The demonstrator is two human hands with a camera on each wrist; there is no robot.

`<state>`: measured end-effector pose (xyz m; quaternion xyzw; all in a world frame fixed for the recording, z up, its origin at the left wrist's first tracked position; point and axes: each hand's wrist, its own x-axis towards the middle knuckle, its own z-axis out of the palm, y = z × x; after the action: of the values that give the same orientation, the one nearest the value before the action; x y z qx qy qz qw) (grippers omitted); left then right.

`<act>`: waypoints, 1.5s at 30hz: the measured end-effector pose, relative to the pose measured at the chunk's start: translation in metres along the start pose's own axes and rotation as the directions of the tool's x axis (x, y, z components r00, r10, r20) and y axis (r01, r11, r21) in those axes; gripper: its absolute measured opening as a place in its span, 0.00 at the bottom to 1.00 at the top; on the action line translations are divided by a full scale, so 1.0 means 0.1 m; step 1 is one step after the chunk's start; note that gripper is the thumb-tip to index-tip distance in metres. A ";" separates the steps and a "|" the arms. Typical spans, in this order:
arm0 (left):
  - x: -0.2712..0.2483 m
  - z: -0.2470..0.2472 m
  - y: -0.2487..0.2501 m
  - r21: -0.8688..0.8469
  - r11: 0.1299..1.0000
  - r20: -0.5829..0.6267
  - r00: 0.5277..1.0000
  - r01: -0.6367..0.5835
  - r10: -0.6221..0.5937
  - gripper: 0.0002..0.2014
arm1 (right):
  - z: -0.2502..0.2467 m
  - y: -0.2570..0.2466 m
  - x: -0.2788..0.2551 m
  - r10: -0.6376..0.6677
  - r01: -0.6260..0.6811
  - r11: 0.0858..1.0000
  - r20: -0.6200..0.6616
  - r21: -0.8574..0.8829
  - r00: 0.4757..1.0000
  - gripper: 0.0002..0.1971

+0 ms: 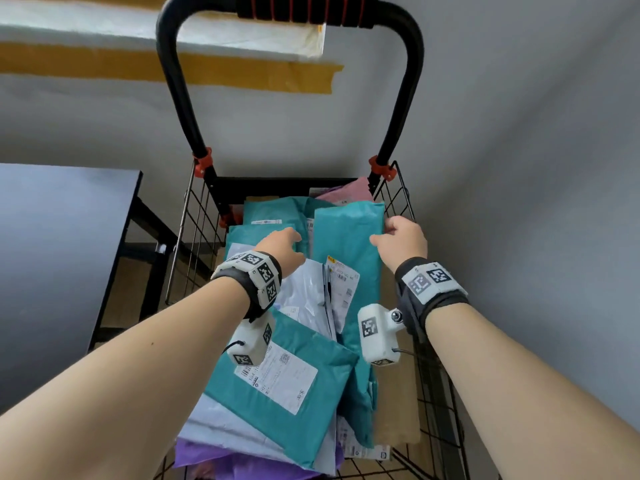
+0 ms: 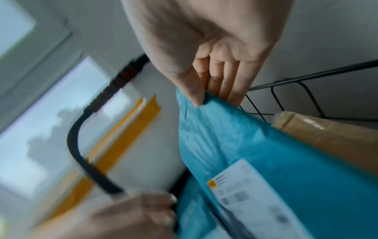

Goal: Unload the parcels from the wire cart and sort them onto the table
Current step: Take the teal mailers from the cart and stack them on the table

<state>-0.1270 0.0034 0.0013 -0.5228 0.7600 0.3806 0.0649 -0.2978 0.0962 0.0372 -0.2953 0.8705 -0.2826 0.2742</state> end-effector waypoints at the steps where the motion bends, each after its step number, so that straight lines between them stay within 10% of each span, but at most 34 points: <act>1: -0.03 -0.03 0.04 -0.013 1.000 -0.010 1.000 -0.005 0.005 0.25 | -0.07 -0.09 0.03 0.016 -0.013 0.994 -0.026 0.111 1.000 0.10; 9: -0.31 -0.43 0.29 -0.128 0.988 -0.201 0.978 -0.084 0.057 0.40 | -0.41 -0.70 -0.19 -0.069 0.096 0.890 -0.077 0.445 0.995 0.10; 17: -0.61 -0.74 0.27 -0.460 0.887 -0.039 0.999 -0.051 0.037 0.13 | -0.62 -1.13 -0.48 -0.138 0.131 0.730 -0.042 0.671 0.989 0.11; 24: -0.84 -0.78 0.27 -0.714 0.696 -0.073 0.997 -0.080 0.039 0.21 | -0.68 -1.22 -0.70 -0.147 0.087 0.623 0.008 0.777 0.989 0.12; 33: -1.33 -1.07 0.23 -0.821 0.533 -0.157 0.978 -0.205 0.136 0.18 | -0.78 -1.29 -1.18 -0.214 0.206 0.657 -0.083 0.726 0.973 0.09; 39: -1.80 -1.42 -0.31 -0.896 0.379 -0.209 0.973 -0.232 0.101 0.17 | -0.29 -1.33 -1.67 -0.237 0.205 0.839 -0.001 0.504 0.972 0.12; 45: -2.32 -1.65 -1.05 -0.894 0.332 -0.311 0.950 -0.301 0.024 0.12 | 0.29 -1.68 -2.23 -0.316 0.183 0.824 0.166 0.537 0.934 0.09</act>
<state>0.1137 0.0522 0.1785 -0.4285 0.4571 0.6827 -0.3759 -0.0683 0.1234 0.1962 -0.3567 0.6758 -0.4984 0.4095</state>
